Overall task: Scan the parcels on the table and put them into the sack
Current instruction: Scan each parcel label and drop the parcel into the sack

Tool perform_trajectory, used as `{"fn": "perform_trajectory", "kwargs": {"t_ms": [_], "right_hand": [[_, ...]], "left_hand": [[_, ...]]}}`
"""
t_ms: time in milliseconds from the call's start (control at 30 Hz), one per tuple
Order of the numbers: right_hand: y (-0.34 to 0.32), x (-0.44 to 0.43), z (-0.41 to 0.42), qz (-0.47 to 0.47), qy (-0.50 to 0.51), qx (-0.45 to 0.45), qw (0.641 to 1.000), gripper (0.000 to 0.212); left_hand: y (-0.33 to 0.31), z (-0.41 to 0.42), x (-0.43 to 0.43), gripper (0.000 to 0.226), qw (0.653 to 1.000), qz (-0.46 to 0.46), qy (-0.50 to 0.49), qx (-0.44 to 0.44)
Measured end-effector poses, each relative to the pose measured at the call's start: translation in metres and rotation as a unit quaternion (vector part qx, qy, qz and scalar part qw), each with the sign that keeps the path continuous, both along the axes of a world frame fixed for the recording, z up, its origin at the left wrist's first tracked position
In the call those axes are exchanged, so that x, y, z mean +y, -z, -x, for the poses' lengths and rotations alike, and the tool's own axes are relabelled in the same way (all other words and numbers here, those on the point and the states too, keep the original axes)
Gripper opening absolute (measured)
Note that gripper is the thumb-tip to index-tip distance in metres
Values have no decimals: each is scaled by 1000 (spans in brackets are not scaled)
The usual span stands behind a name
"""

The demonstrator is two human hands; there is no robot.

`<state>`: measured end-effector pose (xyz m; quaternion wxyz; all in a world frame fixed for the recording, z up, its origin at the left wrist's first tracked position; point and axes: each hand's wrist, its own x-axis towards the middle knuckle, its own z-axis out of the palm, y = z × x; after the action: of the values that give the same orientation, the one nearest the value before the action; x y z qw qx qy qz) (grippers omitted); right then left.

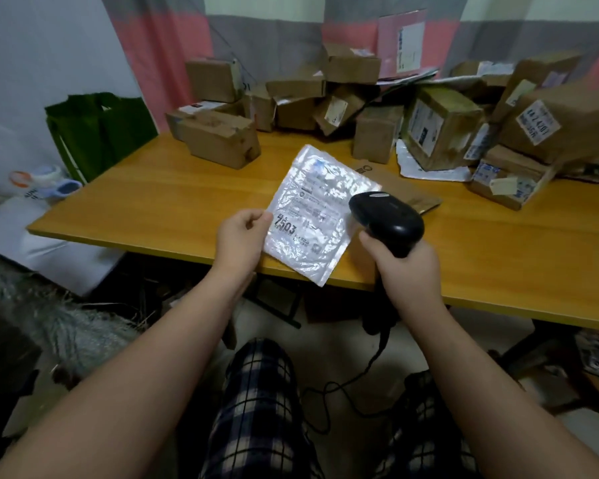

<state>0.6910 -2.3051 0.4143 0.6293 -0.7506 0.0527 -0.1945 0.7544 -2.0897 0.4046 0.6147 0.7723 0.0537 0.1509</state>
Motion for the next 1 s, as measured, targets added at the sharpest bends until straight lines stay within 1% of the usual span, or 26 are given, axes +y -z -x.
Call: {"fn": "perform_trajectory", "kwargs": {"t_ms": [67,133,167,267,367,433,567,700,833,1000], "right_hand": [[-6,7,2,1,-17,-9,1000,13],[-14,13,1,-3,-32,-24,999,12],[-18,15,0,-2,-35,-32,999,12],[-25,21,-3,16,-39,-44,998,20],[-27,24,-4,45,-52,-38,997,16],[-27,25,-3,60,-55,-36,996,17],[-28,27,-3,43,-52,-36,997,15],[-30,27,-2,35,-56,-40,997,16],[-32,27,1,48,-55,-53,996,17],[-33,27,4,57,-59,-62,995,18]], "left_hand": [[0,-2,2,9,999,38,0,8],[-2,-2,3,4,998,55,16,19],[-2,-3,4,4,998,52,19,22],[-4,-4,6,6,999,41,16,21],[-3,-3,8,10,999,34,14,21],[-1,-4,10,7,999,32,11,21],[1,-6,9,2,999,29,5,20],[1,-5,8,9,1000,22,4,21],[-1,-3,7,10,1000,25,2,19],[0,-3,7,2,999,28,0,22]]}}
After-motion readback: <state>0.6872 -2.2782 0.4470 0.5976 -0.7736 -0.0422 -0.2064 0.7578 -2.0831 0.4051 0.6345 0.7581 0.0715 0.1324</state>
